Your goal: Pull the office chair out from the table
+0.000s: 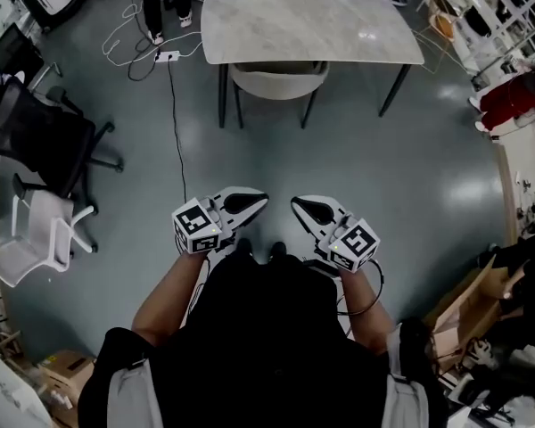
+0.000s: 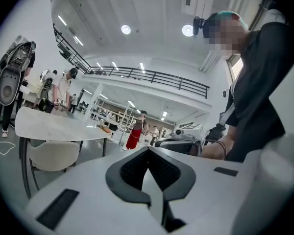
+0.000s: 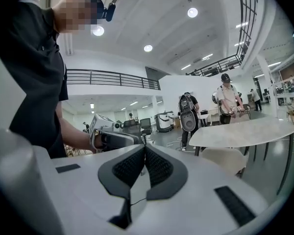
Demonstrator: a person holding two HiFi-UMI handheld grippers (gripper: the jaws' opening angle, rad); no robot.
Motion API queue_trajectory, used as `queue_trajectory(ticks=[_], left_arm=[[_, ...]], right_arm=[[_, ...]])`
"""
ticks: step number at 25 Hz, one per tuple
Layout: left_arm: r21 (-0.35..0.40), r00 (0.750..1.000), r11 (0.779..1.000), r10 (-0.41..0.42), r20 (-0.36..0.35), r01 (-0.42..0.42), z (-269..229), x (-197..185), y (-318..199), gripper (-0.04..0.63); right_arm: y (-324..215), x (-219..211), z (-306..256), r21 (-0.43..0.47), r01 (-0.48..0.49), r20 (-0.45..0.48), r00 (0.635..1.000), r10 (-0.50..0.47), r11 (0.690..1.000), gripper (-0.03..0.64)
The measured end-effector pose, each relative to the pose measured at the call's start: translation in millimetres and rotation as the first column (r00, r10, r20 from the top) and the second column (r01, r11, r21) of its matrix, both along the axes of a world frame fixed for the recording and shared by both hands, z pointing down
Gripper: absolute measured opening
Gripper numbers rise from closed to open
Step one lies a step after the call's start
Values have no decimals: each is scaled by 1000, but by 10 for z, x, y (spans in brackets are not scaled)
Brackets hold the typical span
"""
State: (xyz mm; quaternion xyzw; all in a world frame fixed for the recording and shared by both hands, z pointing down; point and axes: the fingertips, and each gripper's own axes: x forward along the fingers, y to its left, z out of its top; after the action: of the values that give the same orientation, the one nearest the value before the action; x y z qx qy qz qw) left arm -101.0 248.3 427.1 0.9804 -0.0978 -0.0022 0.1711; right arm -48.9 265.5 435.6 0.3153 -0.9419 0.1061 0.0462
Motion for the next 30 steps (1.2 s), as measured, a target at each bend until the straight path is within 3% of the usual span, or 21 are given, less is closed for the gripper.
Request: queue_trajectory(ticks=[6,12,23,30], left_arm=[[-6,1000,1000,-13,-11,13,20,-111,-23,12],[6,1000,1000,-18,-20,19,-39,-274,-6,12],[11,998,998,-67,-14,67,28,-884,-82,12],[9,998,998,-57,-5,57,72,-867,-157,12]], right_arm=[[-29,-91,-24,4,-43,38,998,43,999,18],[-23,-181,8,-15,-75,7,997,75,997,18],[-212,-575,-37,29,-103,-22,994,103,994,18],[-267,-548,146,-28,-166,-66,984,164,986,18]])
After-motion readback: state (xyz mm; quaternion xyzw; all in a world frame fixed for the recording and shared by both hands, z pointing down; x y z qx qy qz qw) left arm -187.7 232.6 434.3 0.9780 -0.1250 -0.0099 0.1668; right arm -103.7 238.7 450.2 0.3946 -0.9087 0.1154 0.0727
